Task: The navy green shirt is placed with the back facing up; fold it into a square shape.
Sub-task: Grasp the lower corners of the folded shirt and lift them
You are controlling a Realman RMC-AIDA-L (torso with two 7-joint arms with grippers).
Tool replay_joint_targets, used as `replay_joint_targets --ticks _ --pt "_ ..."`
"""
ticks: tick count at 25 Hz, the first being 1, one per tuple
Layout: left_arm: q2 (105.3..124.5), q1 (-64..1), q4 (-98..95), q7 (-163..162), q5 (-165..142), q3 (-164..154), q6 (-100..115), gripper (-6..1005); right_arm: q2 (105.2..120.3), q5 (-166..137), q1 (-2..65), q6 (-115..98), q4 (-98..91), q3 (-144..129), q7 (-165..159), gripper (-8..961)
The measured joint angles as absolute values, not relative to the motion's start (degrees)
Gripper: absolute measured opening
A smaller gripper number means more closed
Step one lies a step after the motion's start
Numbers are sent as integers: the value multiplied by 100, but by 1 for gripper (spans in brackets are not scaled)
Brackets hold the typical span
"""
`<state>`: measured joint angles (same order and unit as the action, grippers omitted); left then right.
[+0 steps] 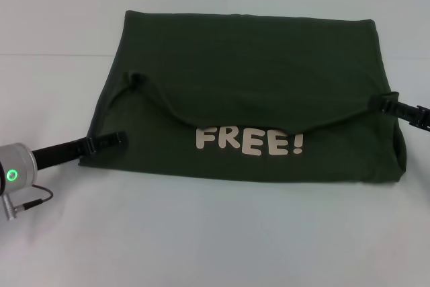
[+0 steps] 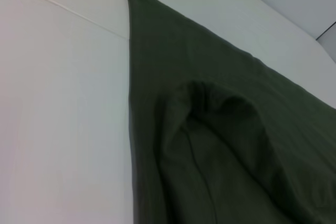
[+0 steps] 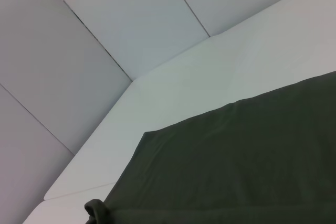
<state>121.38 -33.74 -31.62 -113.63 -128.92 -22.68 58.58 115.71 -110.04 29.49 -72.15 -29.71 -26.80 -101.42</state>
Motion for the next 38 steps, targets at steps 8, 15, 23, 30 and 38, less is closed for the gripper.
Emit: replay_joint_targets --ticks 8,15,23,30,38 --pt "12138 -3363 -3198 -11364 -12911 -2267 6046 866 11575 -11004 2956 -7216 -2962 -2690 -10142 946" --pt "12163 -3290 -3292 -11354 -12990 -2232 5916 815 11582 -10985 2940 -7293 -2961 -2691 -10142 945" --pt "12172 -3273 -3305 -11167 -13010 -2256 5911 551 11584 -10999 2937 -7303 -2962 -2689 -10142 944" --pt "12173 -3271 -3298 -11162 -13010 -2259 5919 305 11582 -11026 2929 -7304 -2979 -2698 -10194 943" --pt "12172 -3286 -3301 -11192 -13008 -2259 5924 127 11164 -11908 3017 -7318 -3227 -2968 -11649 942"
